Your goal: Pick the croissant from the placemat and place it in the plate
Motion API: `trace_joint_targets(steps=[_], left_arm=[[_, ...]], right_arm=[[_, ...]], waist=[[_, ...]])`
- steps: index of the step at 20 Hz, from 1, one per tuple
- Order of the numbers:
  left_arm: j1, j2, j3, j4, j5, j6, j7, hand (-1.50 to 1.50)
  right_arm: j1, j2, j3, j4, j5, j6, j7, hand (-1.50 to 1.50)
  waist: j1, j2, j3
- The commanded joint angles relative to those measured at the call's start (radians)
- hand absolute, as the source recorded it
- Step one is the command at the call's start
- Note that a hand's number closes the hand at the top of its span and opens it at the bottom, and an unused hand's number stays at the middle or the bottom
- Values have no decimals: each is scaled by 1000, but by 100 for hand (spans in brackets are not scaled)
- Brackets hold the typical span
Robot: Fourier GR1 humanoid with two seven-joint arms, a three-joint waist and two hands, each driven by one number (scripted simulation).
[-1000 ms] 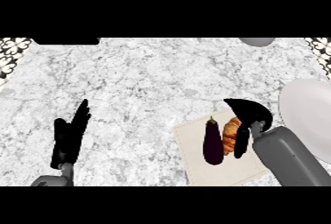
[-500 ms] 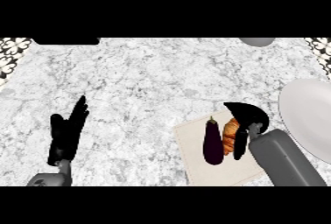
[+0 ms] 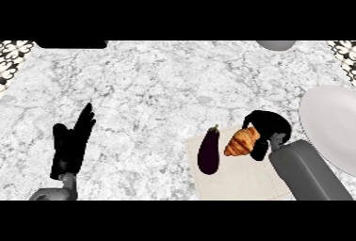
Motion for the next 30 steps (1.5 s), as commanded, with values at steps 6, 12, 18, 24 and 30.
trace_joint_targets(steps=[6, 12, 18, 24, 30], left_arm=[[11, -48, -16, -28, -35, 29, 20, 0], [33, -21, 11, -12, -6, -2, -5, 0], [-2, -30, 20, 30, -14, 5, -19, 0], [59, -48, -3, 43, -43, 16, -75, 0], [105, -36, -11, -58, -40, 1, -35, 0]], right_arm=[[85, -8, 14, -58, 124, -139, -143, 150], [201, -85, -114, -128, 23, -406, -481, 150], [278, -129, -198, -274, 66, -581, -523, 150], [285, -146, -364, -462, -6, -640, -481, 150], [283, -145, -473, -573, 10, -616, -311, 150]], waist=[[-5, 2, 3], [-18, 1, 4], [-21, 1, 3], [-25, -2, 2], [-3, 1, 2]])
